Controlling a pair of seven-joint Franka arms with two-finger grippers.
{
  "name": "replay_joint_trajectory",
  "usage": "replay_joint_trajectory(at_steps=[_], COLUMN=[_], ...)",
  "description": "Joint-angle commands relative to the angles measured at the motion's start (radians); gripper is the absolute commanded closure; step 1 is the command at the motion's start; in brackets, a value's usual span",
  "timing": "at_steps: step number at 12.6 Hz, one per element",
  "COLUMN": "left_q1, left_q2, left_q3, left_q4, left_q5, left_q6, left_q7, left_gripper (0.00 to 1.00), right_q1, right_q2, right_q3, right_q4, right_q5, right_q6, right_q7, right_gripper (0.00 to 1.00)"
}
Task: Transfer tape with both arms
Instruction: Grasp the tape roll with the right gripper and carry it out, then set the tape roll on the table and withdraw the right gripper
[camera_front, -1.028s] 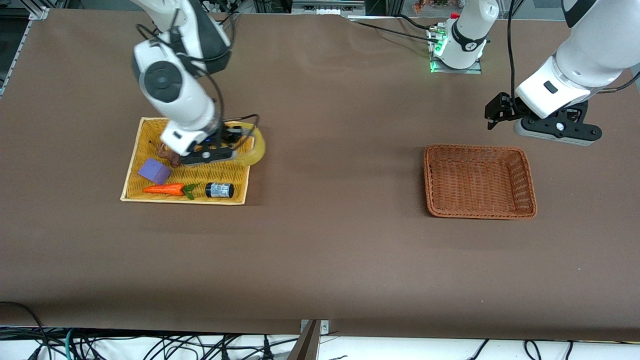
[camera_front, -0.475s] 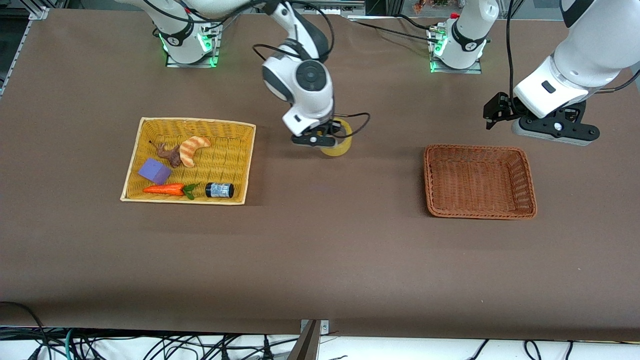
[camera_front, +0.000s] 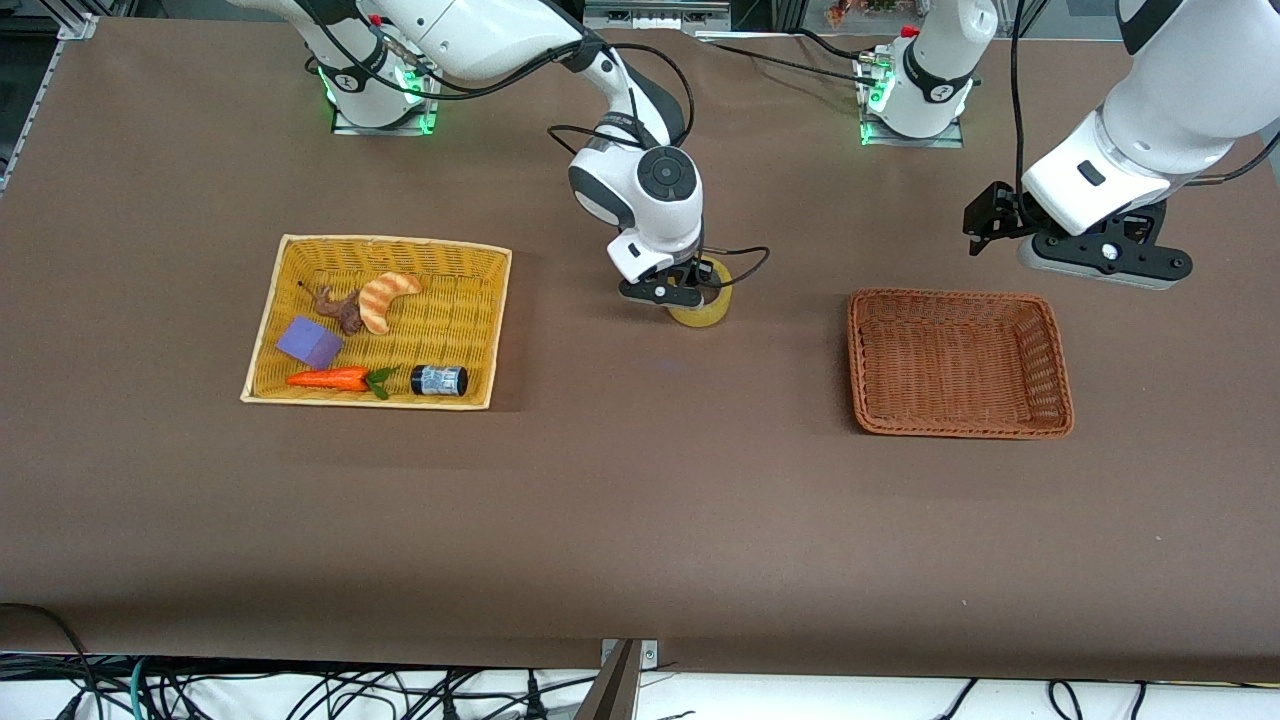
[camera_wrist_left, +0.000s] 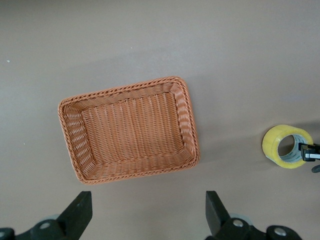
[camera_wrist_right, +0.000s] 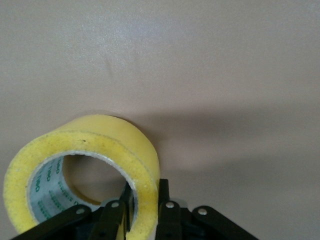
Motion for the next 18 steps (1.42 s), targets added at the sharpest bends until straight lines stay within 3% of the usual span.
replay_joint_trajectory(at_steps=[1,2,4,7,10,13,14,18], left_q1=[-0.003,-0.003,-0.003,-0.003,-0.005,-0.005,-0.005,-0.005], left_q2=[0.013,0.013,0.013,0.013,0.014,0.014,0.014,0.014], left_q3=[0.000,0.000,0.000,0.000,0.000,-0.001,-0.001,-0.001], left_q4=[0.035,0.036,0.036,0.034,0.036,0.035,0.036,0.034], left_q5=[-0.017,-0.017,-0.017,-0.017,-0.017,-0.017,-0.017,-0.017], left_q6=[-0.031,-0.031,-0.031,-0.031,-0.029,-0.031,-0.031,-0.031], left_q7=[-0.006,-0.006,-0.008,-0.008,-0.009,-0.011,-0.009,-0.012], left_gripper=[0.00,0.00,0.00,0.00,0.00,0.00,0.00,0.00], right_q1=[-0.009,-0.015,-0.054,-0.174,-0.357,-0.513,-0.544,-0.554], right_q2=[-0.003,-0.012,-0.067,-0.230,-0.438,-0.622,-0.675,-0.784], right_q3=[0.014,0.014,0.016,0.036,0.060,0.057,0.048,-0.123], right_q4=[0.027,0.029,0.026,-0.020,-0.146,-0.253,-0.275,-0.301], right_q5=[-0.020,-0.017,-0.009,-0.004,0.106,0.138,0.146,0.148], right_q6=[-0.008,-0.013,-0.045,-0.215,-0.299,-0.434,-0.474,-0.577], right_q7=[0.029,0.019,0.009,-0.133,-0.478,-0.810,-0.886,-1.131], right_gripper=[0.21,0.11,0.02,0.00,0.00,0.00,0.00,0.00])
